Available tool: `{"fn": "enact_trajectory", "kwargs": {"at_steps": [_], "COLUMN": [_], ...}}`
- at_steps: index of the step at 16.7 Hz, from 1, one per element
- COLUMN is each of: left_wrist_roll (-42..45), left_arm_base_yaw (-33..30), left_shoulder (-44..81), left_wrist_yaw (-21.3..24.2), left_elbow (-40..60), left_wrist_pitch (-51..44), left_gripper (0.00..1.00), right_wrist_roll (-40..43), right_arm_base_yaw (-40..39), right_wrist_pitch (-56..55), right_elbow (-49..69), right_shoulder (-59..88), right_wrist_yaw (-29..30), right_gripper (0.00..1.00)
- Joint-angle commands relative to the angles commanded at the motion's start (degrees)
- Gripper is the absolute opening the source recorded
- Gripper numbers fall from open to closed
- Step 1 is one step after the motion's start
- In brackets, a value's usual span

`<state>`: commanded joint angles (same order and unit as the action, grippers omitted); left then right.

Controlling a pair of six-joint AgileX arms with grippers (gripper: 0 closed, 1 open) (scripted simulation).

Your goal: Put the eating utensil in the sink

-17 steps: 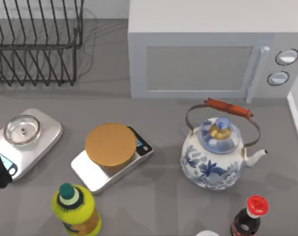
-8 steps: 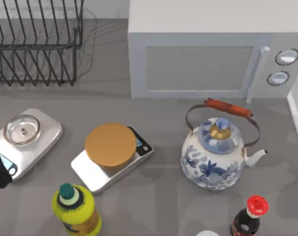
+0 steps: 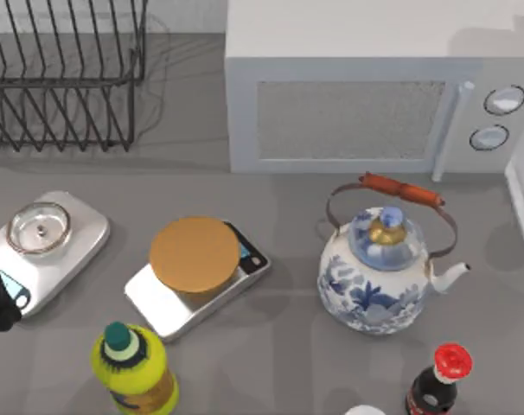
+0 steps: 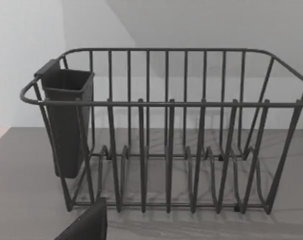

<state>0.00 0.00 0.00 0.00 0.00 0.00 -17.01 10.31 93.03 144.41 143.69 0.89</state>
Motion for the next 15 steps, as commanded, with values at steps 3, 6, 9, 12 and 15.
{"fn": "enact_trajectory", "kwargs": {"at_steps": [3, 6, 9, 12, 15], "left_wrist_roll": [0.0, 0.0, 0.0, 0.0, 0.0], "left_arm_base_yaw": [0.0, 0.0, 0.0, 0.0, 0.0], "left_shoulder": [0.0, 0.0, 0.0, 0.0, 0.0], "left_wrist_yaw": [0.0, 0.0, 0.0, 0.0, 0.0], "left_elbow": [0.0, 0.0, 0.0, 0.0, 0.0], "left_wrist_pitch": [0.0, 0.0, 0.0, 0.0, 0.0], "left_gripper": [1.0, 1.0, 1.0, 1.0, 1.0], "right_wrist_roll": [-0.47, -0.75, -0.84, -0.84, -1.01], "right_arm_base_yaw": [-0.66, -1.12, -1.24, -1.24, -0.83], "right_wrist_pitch": [2.58, 3.8, 4.12, 4.12, 3.14], "right_elbow": [12.4, 19.78, 21.76, 21.76, 20.67], "right_shoulder": [7.75, 12.25, 13.49, 13.49, 13.03], "right_wrist_yaw": [0.08, 0.15, 0.18, 0.18, 0.12], "right_gripper": [0.0, 0.0, 0.0, 0.0, 0.0]}}
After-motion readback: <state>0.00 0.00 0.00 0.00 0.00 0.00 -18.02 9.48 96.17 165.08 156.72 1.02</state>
